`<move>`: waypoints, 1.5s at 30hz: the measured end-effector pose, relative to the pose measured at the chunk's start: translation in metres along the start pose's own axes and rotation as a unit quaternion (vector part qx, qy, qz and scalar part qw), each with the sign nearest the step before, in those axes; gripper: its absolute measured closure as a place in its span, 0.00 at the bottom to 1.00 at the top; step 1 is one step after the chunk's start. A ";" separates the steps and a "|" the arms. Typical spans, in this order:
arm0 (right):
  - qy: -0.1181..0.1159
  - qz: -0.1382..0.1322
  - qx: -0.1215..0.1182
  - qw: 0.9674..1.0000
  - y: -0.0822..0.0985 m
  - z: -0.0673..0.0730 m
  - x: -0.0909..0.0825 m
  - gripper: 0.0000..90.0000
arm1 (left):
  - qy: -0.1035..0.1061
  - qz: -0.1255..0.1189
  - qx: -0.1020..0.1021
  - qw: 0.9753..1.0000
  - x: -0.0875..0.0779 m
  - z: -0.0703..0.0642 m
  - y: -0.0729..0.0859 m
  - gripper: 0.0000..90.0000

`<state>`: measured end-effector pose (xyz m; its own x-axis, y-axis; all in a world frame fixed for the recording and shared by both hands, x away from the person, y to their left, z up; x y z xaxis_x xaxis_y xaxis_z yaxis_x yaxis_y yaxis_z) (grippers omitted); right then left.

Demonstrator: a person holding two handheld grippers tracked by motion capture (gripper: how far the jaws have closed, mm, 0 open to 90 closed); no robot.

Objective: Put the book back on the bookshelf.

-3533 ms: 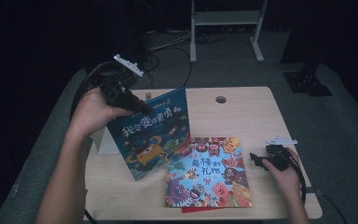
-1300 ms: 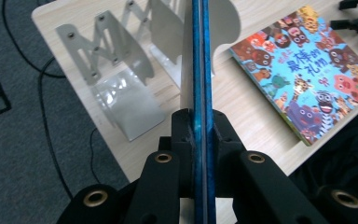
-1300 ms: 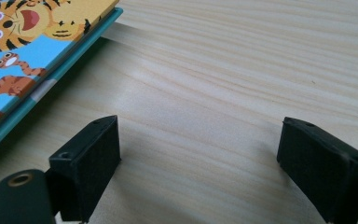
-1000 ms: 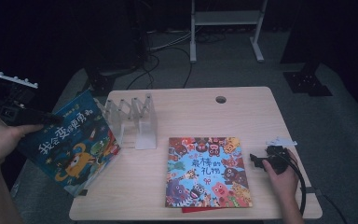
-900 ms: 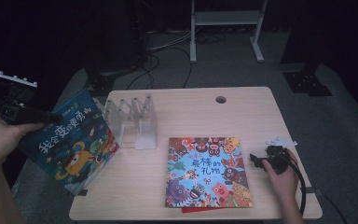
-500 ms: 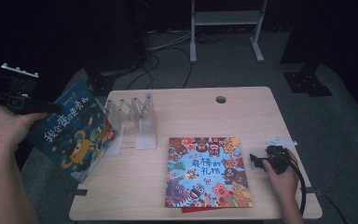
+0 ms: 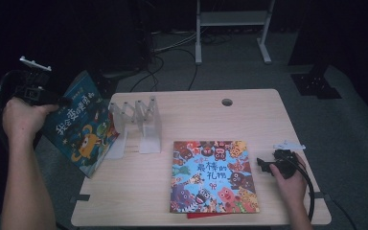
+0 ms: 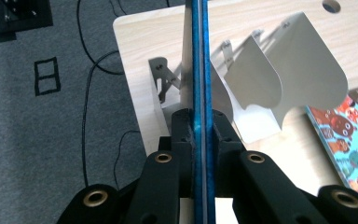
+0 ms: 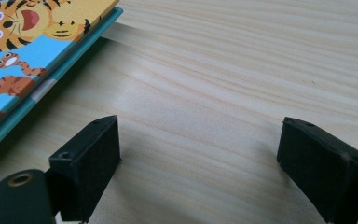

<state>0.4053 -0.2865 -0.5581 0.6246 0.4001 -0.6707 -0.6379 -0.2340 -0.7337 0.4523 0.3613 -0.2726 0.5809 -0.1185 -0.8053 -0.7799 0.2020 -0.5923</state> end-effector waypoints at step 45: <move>0.000 0.000 -0.001 1.000 0.000 0.000 0.000 0.14 | -0.022 -0.049 0.055 0.997 -0.048 -0.018 -0.022 0.99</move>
<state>0.4052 -0.2864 -0.5581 0.6240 0.4003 -0.6711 -0.6378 -0.2351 -0.7334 0.4372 0.3448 -0.2210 0.6642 -0.1009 -0.7407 -0.6902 0.2979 -0.6594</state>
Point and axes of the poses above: each handheld gripper's, and its own axes: x roughly forward along the jaws, y roughly out of its underside, z roughly to its left, the point moved 8 cm from there along x, roughly forward along the jaws, and after that the axes turned 8 degrees about -y, right-handed, at the moved point
